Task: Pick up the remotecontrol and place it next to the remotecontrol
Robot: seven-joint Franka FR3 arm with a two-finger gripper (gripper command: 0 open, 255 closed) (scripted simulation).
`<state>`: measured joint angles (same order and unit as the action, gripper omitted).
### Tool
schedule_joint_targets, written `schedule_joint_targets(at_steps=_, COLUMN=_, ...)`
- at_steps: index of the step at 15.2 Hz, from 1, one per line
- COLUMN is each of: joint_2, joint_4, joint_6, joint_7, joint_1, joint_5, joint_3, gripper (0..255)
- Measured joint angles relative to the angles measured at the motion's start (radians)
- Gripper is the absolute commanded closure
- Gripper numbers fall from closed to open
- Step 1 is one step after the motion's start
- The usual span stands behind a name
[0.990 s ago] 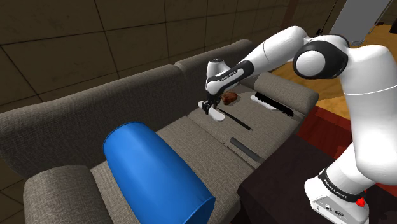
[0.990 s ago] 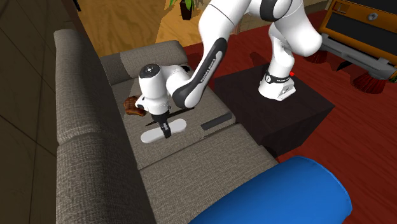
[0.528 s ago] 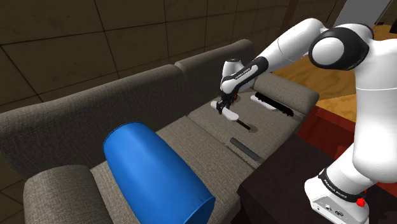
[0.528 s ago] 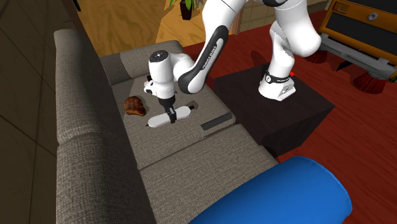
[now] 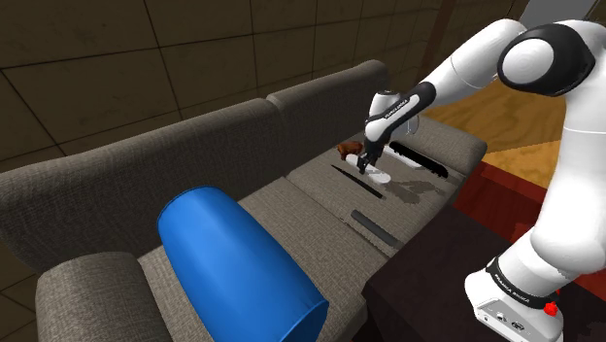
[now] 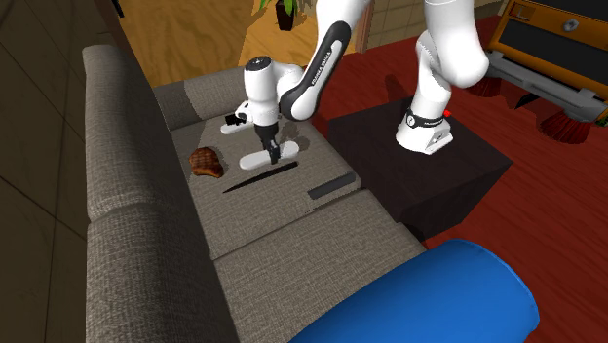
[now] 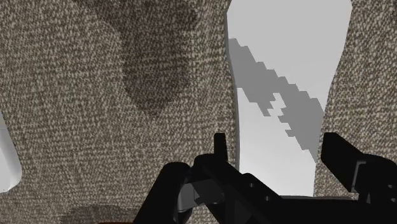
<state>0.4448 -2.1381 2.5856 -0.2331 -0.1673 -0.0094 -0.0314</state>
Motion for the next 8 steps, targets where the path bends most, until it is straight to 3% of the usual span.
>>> schedule_joint_targets(at_steps=8, joint_2=-0.073, joint_4=-0.121, joint_6=0.052, joint_7=-0.197, joint_1=-0.150, joint_5=0.020, joint_3=-0.031, gripper=255)
